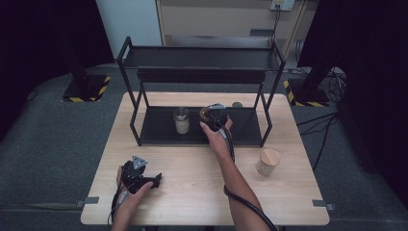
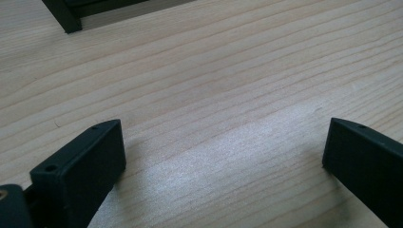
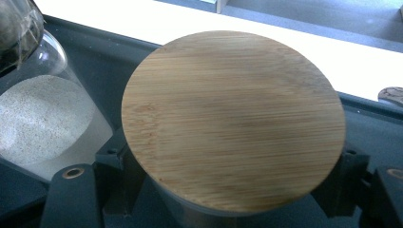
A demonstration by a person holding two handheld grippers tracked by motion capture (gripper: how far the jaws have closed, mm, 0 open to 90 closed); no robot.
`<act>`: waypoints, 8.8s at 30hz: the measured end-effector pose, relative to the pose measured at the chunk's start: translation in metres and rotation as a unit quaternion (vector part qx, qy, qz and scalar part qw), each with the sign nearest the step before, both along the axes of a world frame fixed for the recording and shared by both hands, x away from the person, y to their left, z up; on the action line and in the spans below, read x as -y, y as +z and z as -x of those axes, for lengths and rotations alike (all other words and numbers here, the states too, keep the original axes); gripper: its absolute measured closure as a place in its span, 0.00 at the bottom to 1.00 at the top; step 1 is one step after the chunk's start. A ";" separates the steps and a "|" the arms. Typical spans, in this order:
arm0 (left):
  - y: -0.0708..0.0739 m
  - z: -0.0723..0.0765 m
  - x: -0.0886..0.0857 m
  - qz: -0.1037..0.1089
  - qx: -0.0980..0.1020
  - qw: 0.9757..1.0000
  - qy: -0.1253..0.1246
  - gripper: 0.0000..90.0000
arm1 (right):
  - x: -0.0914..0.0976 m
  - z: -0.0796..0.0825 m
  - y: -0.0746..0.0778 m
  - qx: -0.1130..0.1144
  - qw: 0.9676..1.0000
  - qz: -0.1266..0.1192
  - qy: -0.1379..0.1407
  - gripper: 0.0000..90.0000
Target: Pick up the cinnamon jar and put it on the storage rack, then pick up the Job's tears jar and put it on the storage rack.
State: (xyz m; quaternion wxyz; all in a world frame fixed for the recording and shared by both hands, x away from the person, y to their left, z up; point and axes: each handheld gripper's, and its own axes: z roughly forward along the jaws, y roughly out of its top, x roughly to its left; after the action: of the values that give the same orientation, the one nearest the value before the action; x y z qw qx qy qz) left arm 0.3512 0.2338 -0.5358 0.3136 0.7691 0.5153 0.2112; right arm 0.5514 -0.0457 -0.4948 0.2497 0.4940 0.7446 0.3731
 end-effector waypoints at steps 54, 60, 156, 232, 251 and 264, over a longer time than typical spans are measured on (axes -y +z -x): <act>0.000 0.000 0.000 0.000 0.000 1.000 0.000 0.00 | 0.051 0.072 0.082 0.024 0.999 0.010 0.042 0.07; 0.000 0.000 0.000 0.000 0.000 1.000 0.000 0.00 | 0.058 0.077 0.088 0.016 0.999 0.011 0.043 0.07; 0.000 0.000 0.000 0.001 0.000 1.000 0.001 0.00 | 0.195 0.183 0.082 0.009 1.000 -0.003 -0.028 0.02; 0.000 0.000 0.001 0.001 0.000 1.000 0.002 0.00 | 0.222 0.214 0.013 -0.046 0.997 -0.021 -0.052 0.03; 0.000 0.000 0.001 0.001 0.000 1.000 0.003 0.00 | 0.219 0.196 0.004 -0.058 0.997 -0.013 -0.055 0.03; 0.000 0.000 0.001 0.001 0.000 1.000 0.003 0.00 | 0.212 0.177 0.006 -0.053 0.997 -0.008 -0.051 0.05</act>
State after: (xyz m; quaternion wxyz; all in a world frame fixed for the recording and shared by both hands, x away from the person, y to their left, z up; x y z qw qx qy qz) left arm 0.3511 0.2332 -0.5359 0.3138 0.7673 0.5176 0.2119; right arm 0.3745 -0.2575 -0.4889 0.2248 0.5527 0.7275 0.3387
